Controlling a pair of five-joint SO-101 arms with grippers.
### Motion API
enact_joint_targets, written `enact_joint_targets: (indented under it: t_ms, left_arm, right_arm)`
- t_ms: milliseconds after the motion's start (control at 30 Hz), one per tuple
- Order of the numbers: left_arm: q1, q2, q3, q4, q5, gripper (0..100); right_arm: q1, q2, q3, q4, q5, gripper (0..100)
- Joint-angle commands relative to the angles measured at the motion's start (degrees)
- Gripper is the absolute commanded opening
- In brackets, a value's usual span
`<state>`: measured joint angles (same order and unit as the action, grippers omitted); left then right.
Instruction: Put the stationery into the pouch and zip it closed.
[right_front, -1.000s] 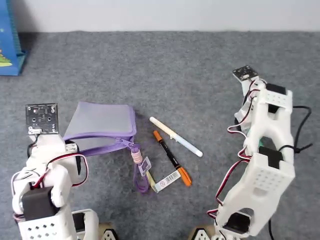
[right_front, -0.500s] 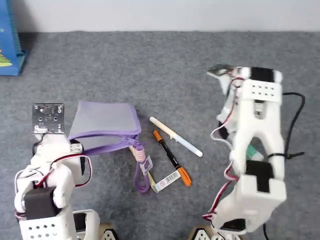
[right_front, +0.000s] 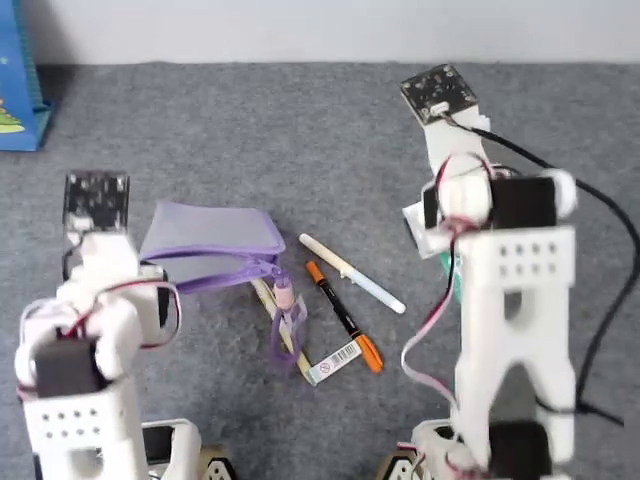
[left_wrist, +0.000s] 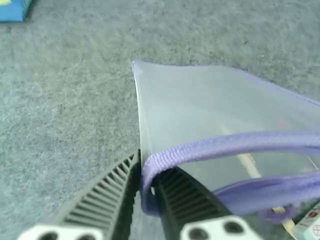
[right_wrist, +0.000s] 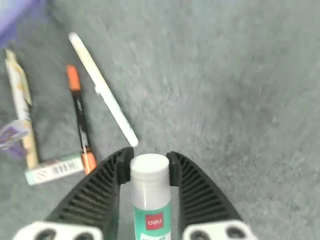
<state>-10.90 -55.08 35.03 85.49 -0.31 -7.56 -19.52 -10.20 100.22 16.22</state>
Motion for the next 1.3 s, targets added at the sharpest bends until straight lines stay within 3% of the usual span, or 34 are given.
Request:
enact_joint_targets:
  t_ms: [0, 333, 633, 767, 1000, 1267]
  left_arm:
    - [0.44, 6.42, -8.92, 2.37, 0.62, 1]
    - [0.35, 20.13, -25.89, 11.25, 1.05, 1]
    - [0.26, 27.08, -27.56, 11.25, 2.29, 1]
    - [0.26, 26.99, -27.38, 11.25, 2.29, 1]
    - [0.26, 26.81, -26.59, 10.90, 2.29, 1]
    - [0.26, 26.81, -25.71, 10.81, 2.37, 1]
  right_arm:
    - [-2.24, -7.43, -0.35, 1.27, -4.04, 0.8]
    - [-5.58, -18.42, -0.26, -6.37, -16.79, 0.8]
    - [-13.49, -20.70, 0.00, -6.90, -25.14, 0.8]
    - [-14.11, -24.66, 7.91, -11.30, -25.41, 0.8]
    - [-14.90, -48.22, 37.54, -33.54, -24.97, 0.7]
    - [-26.07, -60.18, 54.42, -53.41, -25.23, 0.7]
